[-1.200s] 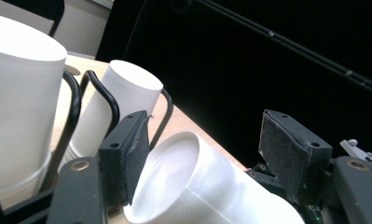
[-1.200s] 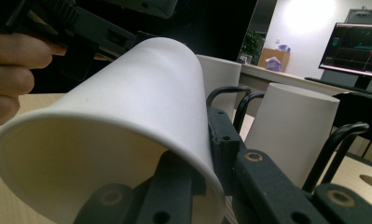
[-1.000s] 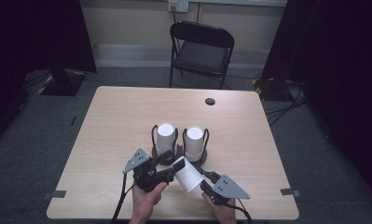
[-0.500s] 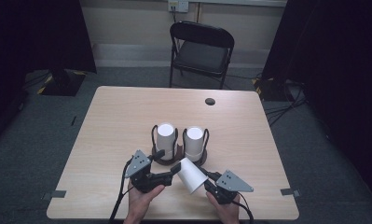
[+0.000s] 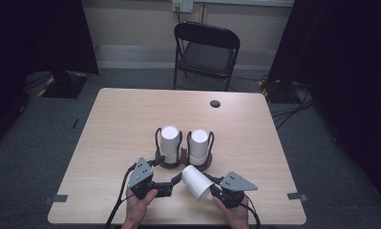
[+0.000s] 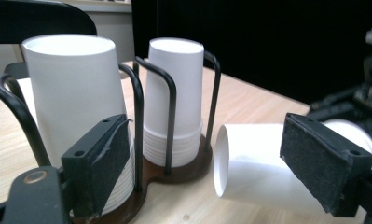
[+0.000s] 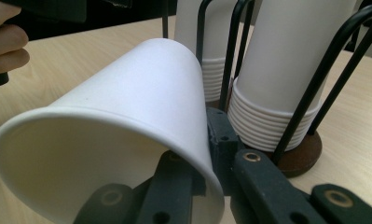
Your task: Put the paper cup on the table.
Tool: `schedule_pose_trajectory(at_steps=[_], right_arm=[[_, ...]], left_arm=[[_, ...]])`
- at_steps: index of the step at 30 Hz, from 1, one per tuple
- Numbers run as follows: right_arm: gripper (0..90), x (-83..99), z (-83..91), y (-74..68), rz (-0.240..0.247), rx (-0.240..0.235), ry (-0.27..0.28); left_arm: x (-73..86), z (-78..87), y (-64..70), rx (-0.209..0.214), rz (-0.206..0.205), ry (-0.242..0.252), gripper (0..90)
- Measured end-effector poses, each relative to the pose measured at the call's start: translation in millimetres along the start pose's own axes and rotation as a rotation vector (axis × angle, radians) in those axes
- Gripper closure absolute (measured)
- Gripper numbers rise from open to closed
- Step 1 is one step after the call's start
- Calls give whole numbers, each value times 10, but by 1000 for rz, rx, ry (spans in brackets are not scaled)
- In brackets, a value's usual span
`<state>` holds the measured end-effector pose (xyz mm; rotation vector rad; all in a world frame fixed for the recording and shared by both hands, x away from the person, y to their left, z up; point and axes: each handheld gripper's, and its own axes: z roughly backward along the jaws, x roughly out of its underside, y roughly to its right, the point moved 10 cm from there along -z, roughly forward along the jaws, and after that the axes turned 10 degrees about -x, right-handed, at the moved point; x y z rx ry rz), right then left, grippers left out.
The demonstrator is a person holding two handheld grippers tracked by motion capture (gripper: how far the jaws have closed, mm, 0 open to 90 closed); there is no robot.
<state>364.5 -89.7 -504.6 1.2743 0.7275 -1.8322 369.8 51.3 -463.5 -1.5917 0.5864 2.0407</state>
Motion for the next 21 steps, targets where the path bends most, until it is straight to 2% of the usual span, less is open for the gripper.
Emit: schedule_pose_trajectory(at_steps=[2,8,11,12,14,19,20,21], right_arm=[[877,27,3,4,-7,-10,-31],[877,55,22,26,-34,-32,-73],[877,58,45,53,-49,-33,-97],[877,57,52,62,-52,-36,-104],[877,58,66,70,-55,-45,-121],[876,34,90,99,-74,-69,-146],[876,26,96,110,-75,-71,-154],[876,23,99,117,-76,-70,-161]], left_arm=[[33,-7,-1,-9,-24,-8,167],[95,-30,11,-33,-74,-34,179],[119,-35,23,-57,-131,-46,181],[123,-33,29,-60,-137,-38,177],[154,-33,58,-35,-135,-48,171],[225,-45,179,2,-208,-80,157],[228,-53,199,3,-211,-80,158],[238,-59,223,9,-240,-83,158]])
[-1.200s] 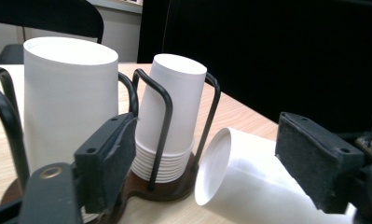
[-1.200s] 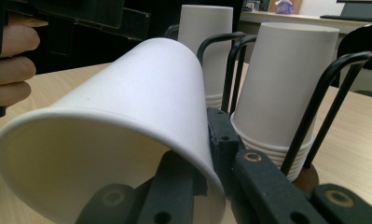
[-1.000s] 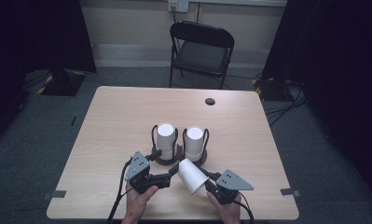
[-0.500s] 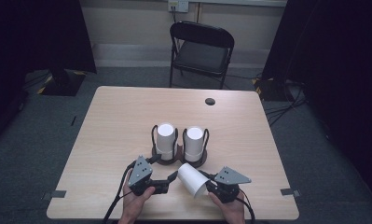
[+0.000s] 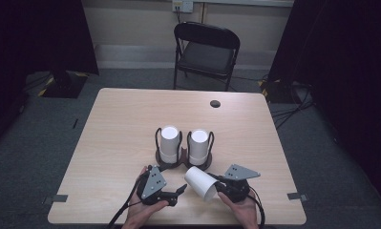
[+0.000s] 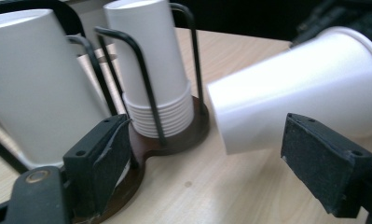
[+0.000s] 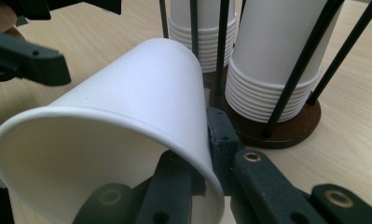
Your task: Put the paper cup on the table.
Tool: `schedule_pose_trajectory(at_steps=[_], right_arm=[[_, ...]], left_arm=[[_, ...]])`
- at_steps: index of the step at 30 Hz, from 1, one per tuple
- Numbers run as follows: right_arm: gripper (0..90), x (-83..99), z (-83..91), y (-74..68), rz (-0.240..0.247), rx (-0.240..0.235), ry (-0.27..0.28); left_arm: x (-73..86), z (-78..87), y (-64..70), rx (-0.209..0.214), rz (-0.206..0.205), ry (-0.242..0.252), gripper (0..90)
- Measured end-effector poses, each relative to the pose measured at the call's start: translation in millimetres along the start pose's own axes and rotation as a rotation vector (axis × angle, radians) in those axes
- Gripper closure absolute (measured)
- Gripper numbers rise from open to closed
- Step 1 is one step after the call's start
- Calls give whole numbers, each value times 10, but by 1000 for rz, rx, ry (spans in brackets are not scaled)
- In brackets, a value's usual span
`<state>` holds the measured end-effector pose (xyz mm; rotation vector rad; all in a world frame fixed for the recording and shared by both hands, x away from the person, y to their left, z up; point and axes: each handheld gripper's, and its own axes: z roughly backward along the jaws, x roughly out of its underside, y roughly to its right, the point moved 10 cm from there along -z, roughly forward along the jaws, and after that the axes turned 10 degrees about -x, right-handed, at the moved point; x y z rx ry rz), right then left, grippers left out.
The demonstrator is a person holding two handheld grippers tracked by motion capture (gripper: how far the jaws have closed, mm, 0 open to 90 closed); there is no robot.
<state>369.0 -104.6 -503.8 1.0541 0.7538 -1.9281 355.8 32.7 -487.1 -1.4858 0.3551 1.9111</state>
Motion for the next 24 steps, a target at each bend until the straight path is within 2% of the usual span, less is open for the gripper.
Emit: schedule_pose_trajectory(at_steps=[5,12,19,22,23,24], right_arm=[[878,-1,21,18,2,-14,-58],[878,-23,37,19,6,-38,-120],[879,-49,9,-9,11,-68,-189],[879,-65,-9,-21,8,-85,-208],[879,-69,-13,-22,7,-88,-209],[879,-69,-14,-29,1,-96,-217]], left_arm=[[-12,-17,147,47,-46,18,157],[82,-63,321,86,-161,-18,157],[109,-116,380,43,-243,-39,158],[121,-121,411,44,-258,-38,157],[134,-124,427,47,-274,-46,157],[145,-129,425,31,-294,-55,157]])
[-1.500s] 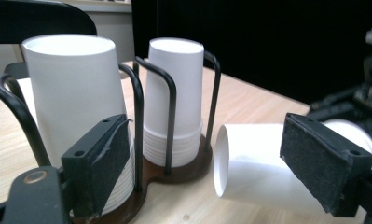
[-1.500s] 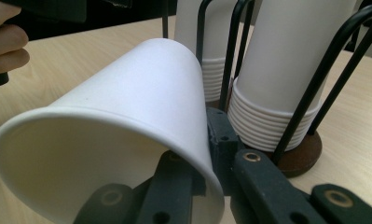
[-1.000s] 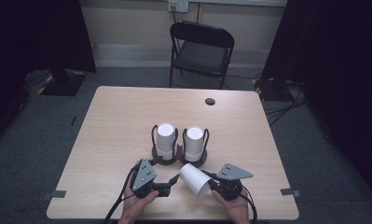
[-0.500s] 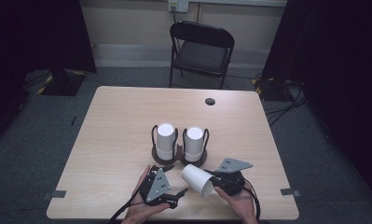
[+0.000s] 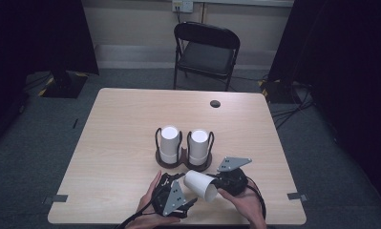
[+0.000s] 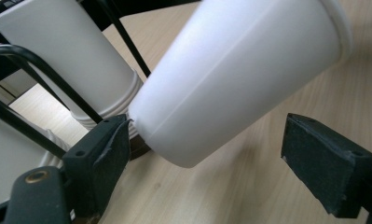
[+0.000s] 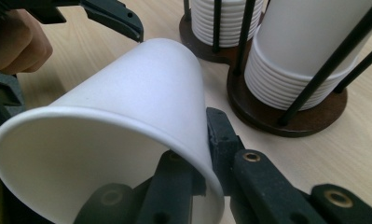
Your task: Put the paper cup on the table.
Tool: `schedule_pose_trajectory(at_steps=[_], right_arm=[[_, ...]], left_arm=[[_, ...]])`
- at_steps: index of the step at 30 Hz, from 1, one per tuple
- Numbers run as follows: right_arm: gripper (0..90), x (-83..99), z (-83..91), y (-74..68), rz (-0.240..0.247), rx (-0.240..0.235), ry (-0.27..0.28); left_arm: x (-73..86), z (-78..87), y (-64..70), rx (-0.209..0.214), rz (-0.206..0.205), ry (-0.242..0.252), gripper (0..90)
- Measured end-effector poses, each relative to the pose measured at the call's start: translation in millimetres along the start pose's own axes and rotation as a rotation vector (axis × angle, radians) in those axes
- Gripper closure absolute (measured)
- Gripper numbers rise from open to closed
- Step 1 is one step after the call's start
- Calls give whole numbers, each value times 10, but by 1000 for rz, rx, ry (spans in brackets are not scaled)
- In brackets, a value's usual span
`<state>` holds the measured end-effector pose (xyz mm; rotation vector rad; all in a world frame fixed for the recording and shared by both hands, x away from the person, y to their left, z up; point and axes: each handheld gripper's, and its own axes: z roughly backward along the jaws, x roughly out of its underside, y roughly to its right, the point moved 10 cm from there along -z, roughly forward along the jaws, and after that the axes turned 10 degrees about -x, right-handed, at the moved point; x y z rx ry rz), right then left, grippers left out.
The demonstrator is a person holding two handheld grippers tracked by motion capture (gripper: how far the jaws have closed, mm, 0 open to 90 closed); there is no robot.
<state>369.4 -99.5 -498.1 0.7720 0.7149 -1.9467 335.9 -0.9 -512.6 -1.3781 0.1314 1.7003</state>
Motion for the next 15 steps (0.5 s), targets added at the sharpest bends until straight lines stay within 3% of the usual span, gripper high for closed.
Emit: schedule_pose_trajectory(at_steps=[10,15], right_arm=[[879,6,-99,-57,1,-46,-81],[880,-13,-150,-63,-7,-60,-95]], left_arm=[[-1,-87,65,-19,-68,-24,117],[-11,-109,94,-11,-73,-16,113]])
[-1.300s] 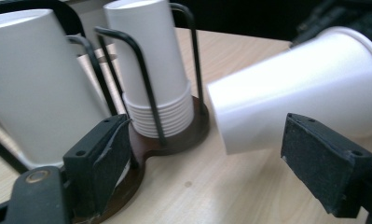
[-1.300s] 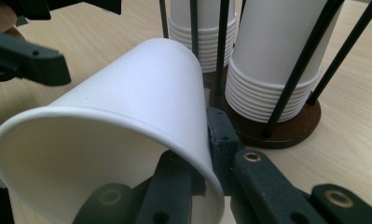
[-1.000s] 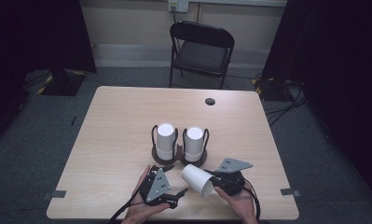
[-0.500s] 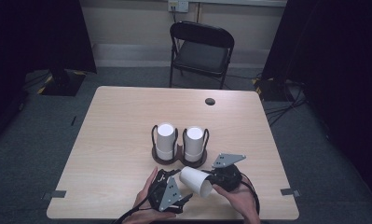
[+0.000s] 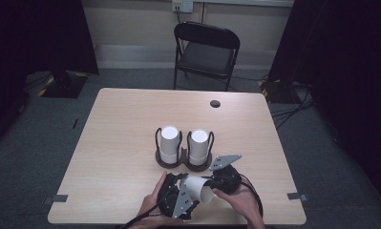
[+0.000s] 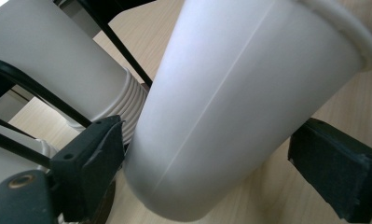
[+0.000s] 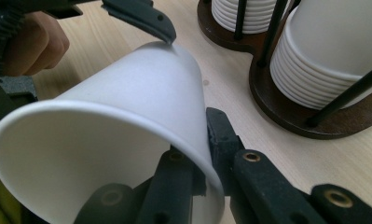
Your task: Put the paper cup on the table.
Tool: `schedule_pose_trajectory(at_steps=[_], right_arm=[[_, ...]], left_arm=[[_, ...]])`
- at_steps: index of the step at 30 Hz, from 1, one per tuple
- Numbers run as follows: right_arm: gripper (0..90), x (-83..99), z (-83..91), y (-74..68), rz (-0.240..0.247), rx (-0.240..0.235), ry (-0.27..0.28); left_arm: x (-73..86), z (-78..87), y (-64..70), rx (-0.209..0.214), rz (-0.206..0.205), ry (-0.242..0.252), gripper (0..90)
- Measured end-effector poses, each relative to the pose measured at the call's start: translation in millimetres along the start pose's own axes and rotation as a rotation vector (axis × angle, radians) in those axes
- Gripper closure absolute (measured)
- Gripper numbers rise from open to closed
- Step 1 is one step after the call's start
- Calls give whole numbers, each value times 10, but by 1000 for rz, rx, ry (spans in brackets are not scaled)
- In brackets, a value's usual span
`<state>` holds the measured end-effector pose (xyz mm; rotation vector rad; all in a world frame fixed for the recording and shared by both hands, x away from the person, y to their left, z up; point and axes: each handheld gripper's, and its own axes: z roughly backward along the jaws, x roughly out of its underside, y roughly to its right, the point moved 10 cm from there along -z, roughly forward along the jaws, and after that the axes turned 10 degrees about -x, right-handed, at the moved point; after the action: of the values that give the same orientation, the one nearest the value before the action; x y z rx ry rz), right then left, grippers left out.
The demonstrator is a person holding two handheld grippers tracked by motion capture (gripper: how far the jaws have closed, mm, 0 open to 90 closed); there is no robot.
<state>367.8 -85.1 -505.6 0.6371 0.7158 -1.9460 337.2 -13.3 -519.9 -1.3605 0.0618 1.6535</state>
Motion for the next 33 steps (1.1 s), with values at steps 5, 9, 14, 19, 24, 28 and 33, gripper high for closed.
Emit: schedule_pose_trajectory(at_steps=[5,9,14,19,24,28,33], right_arm=[[883,-9,-79,-28,-7,-17,-19],[884,-13,-100,-11,-21,-9,-10],[888,-37,-119,-19,-38,-20,-2],[891,-45,-156,-13,-61,-25,4],[892,-57,-177,-32,-76,-36,1],[892,-39,-196,-53,-98,-32,-16],[893,-64,-220,-80,-103,-45,-5]], left_arm=[[-3,-45,63,-8,-54,2,160],[-19,-42,49,-13,-47,5,171],[-91,-44,81,-7,-56,28,189],[-151,-69,95,-5,-31,48,176],[-192,-64,83,-29,-55,64,191],[-178,-66,101,-28,-49,70,193],[-178,-61,61,-44,-68,62,210]])
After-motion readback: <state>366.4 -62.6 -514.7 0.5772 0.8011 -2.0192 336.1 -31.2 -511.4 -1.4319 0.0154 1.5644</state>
